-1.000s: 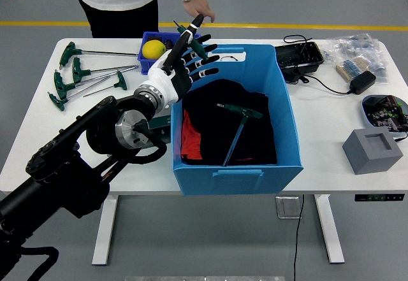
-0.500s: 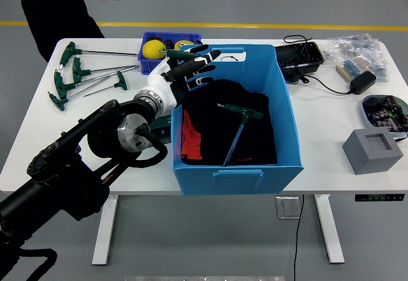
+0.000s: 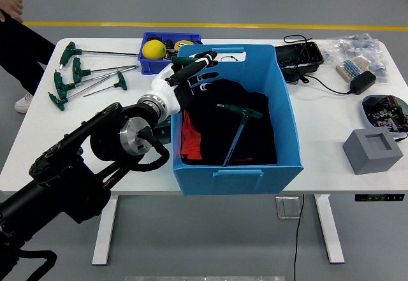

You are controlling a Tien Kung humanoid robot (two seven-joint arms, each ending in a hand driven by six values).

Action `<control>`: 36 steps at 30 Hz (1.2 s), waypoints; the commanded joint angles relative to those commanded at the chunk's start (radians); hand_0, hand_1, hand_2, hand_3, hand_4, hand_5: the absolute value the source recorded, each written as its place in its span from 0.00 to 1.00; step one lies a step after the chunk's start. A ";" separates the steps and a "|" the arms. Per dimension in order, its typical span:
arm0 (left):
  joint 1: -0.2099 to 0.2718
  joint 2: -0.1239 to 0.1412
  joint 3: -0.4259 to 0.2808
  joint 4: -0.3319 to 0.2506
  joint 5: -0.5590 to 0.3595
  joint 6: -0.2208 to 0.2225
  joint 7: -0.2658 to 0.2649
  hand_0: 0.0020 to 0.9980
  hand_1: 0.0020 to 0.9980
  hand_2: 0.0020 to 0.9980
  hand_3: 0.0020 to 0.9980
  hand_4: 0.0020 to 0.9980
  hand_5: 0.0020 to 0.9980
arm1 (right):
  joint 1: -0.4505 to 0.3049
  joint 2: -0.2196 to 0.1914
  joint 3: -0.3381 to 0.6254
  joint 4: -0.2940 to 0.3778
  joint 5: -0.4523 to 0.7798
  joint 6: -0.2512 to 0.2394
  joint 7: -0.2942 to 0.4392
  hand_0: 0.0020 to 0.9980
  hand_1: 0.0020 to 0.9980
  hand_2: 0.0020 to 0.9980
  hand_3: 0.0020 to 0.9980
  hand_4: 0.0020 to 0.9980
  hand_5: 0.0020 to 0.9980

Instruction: Lift tool from toolbox,place it in box,lift tool from toolbox,place it in box

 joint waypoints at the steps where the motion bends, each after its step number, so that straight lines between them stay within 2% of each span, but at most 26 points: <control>1: 0.000 0.000 0.002 0.000 0.001 0.000 0.001 0.22 0.36 0.46 0.46 0.70 0.24 | -0.001 0.000 0.000 0.000 0.000 0.000 0.000 0.69 0.67 0.74 0.58 0.79 0.69; 10: -0.004 0.004 0.022 0.009 0.059 -0.015 0.040 0.22 0.35 0.45 0.46 0.70 0.26 | -0.006 0.001 -0.003 0.000 0.001 -0.001 0.000 0.69 0.67 0.74 0.58 0.79 0.69; 16: -0.031 0.010 0.053 0.034 0.136 -0.039 0.073 0.22 0.35 0.45 0.46 0.68 0.28 | -0.007 0.001 -0.005 0.000 0.004 -0.001 0.000 0.69 0.67 0.74 0.58 0.79 0.69; 19: -0.065 0.012 0.097 0.057 0.226 -0.078 0.096 0.22 0.34 0.45 0.46 0.67 0.27 | -0.008 0.000 -0.005 0.000 0.000 -0.001 -0.001 0.69 0.67 0.74 0.58 0.79 0.69; 23: -0.105 0.008 0.177 0.100 0.284 -0.150 0.057 0.22 0.35 0.45 0.46 0.66 0.25 | -0.009 0.001 -0.005 0.000 -0.002 -0.001 -0.002 0.69 0.67 0.74 0.58 0.79 0.69; 25: -0.132 -0.002 0.240 0.145 0.362 -0.192 0.016 0.22 0.35 0.45 0.46 0.66 0.25 | -0.006 -0.001 -0.010 0.000 -0.001 0.000 -0.003 0.69 0.67 0.74 0.58 0.79 0.69; 28: -0.151 -0.018 0.307 0.200 0.483 -0.202 -0.021 0.22 0.35 0.45 0.46 0.66 0.25 | -0.002 -0.001 -0.013 0.000 0.002 0.000 -0.003 0.69 0.67 0.74 0.58 0.79 0.69; 31: -0.163 -0.045 0.357 0.266 0.607 -0.202 -0.031 0.23 0.35 0.45 0.47 0.65 0.23 | 0.001 -0.002 -0.022 0.000 0.010 0.000 -0.001 0.69 0.67 0.74 0.58 0.79 0.69; 35: -0.198 -0.086 0.432 0.374 0.782 -0.241 -0.034 0.23 0.36 0.46 0.47 0.65 0.23 | 0.004 -0.004 -0.025 0.000 0.009 0.000 0.000 0.69 0.67 0.74 0.58 0.79 0.69; 36: -0.211 -0.086 0.451 0.404 0.821 -0.254 -0.033 0.23 0.36 0.46 0.47 0.65 0.23 | 0.005 -0.005 -0.027 0.000 0.010 0.000 -0.001 0.69 0.67 0.74 0.58 0.79 0.69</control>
